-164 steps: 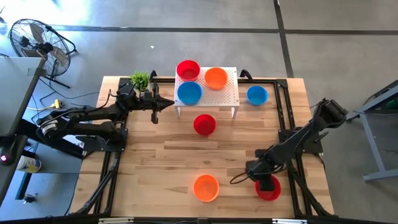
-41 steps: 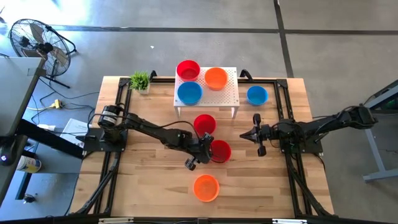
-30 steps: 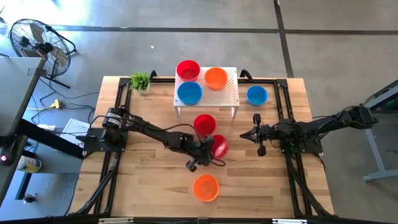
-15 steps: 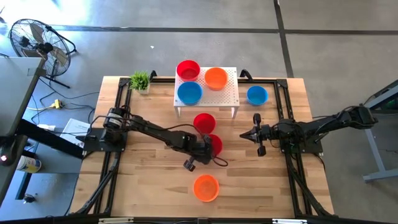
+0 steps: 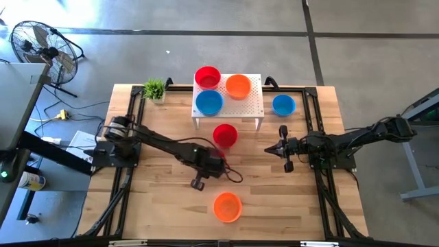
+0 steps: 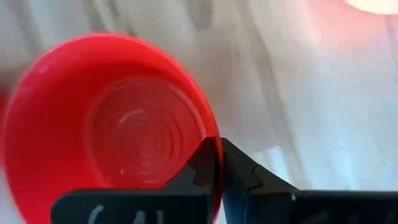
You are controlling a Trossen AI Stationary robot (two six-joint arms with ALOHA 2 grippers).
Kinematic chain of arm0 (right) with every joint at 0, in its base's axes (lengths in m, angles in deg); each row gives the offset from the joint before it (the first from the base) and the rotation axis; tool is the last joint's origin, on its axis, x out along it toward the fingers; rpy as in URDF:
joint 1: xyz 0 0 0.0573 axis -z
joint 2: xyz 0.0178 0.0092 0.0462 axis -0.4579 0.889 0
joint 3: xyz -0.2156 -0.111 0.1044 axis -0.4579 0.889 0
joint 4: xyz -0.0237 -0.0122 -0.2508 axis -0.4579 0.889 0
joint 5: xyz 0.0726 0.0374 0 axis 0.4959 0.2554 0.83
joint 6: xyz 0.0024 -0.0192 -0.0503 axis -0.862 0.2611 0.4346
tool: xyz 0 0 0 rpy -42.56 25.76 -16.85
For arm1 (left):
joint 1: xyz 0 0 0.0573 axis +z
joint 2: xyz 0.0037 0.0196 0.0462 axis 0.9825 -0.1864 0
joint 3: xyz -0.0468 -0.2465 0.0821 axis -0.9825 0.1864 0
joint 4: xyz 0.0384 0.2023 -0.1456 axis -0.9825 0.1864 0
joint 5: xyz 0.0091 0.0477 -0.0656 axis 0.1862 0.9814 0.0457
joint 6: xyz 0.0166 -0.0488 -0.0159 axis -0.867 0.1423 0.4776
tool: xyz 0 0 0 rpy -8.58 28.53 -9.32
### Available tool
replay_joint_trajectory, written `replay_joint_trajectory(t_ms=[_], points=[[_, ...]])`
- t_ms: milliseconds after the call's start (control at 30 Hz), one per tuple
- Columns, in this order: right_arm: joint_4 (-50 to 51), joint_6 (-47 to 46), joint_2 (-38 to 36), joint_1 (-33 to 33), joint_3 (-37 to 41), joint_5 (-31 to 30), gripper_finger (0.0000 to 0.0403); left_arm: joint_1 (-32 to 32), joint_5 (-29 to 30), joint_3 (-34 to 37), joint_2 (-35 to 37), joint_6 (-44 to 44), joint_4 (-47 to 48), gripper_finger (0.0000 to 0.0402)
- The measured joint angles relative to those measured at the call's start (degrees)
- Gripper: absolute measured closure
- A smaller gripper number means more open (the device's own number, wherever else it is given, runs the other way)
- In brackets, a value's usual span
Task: Pick & Place Mini bowls
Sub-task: Stack the bottom red bowl on top of the red bowl on the shelf
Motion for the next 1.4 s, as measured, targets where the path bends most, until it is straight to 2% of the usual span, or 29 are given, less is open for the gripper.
replay_joint_trajectory(t_ms=[500, 633, 833, 1033, 1200, 1400], points=[[-0.06, -0.34, 0.25, -0.01, 0.00, 0.01, 0.0401, -1.30, 4.26, 25.41, 18.18, 20.79, -5.97, 0.0401], [-0.26, -0.82, 0.68, 0.01, 0.00, -0.21, 0.0402, -1.28, 4.73, 29.46, 20.80, 25.10, -7.90, 0.0396], [-0.14, -1.28, 0.97, 0.01, 0.00, -0.55, 0.0401, -1.21, 3.85, 29.22, 20.65, 28.78, -8.04, 0.0347], [-0.44, -1.00, 1.14, 0.01, 0.00, -0.61, 0.0401, -1.24, 4.00, 25.82, 20.58, 26.63, -4.89, 0.0294], [-0.39, -0.95, 1.14, 0.01, 0.00, -0.61, 0.0402, -1.24, 5.71, 22.44, 20.67, 24.47, -0.74, 0.0281], [-0.32, -0.80, 1.14, 0.01, 0.00, -0.61, 0.0402, -1.24, 5.80, 21.90, 20.65, 24.31, 1.04, 0.0280]])
